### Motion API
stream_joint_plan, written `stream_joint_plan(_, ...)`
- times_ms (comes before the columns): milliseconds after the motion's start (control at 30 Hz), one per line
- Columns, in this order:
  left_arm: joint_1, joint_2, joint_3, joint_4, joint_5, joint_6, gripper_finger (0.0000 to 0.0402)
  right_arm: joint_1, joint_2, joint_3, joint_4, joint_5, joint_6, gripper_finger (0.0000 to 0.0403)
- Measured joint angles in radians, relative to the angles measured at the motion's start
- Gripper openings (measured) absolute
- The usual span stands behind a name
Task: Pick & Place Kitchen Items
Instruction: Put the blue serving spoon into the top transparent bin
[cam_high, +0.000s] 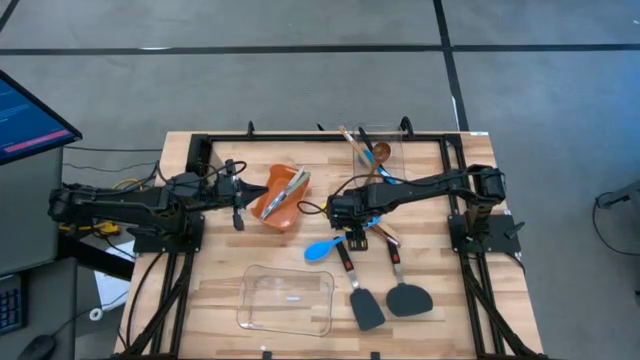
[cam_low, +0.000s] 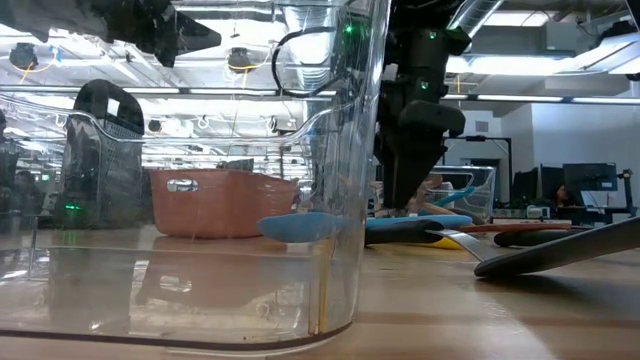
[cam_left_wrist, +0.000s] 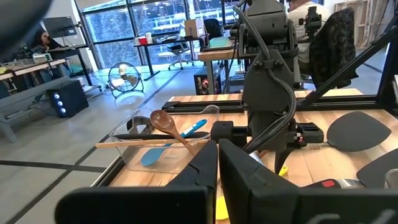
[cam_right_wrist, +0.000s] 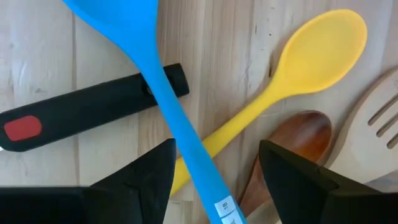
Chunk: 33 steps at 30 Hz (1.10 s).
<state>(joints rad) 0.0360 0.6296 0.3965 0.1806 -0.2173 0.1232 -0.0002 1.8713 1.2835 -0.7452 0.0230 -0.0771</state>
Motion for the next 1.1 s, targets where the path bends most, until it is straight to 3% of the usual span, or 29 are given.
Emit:
stream_joint_plan(433, 0.000, 0.000, 0.000, -0.001, 0.001, 0.000, 0.0004, 0.015, 0.137, 0.007, 0.062, -0.049, -0.011, 0.0220)
stream_joint_plan(633, 0.000, 0.000, 0.000, -0.001, 0.005, 0.000, 0.0004, 0.014, 0.131, 0.005, 0.068, -0.046, -0.009, 0.0210)
stream_joint_plan(800, 0.000, 0.000, 0.000, 0.000, 0.004, 0.000, 0.0004, 0.014, 0.103, -0.002, 0.067, -0.044, -0.008, 0.0167)
stream_joint_plan(1100, 0.000, 0.000, 0.000, 0.000, 0.004, 0.000, 0.0004, 0.015, 0.079, 0.001, 0.062, -0.047, -0.005, 0.0047)
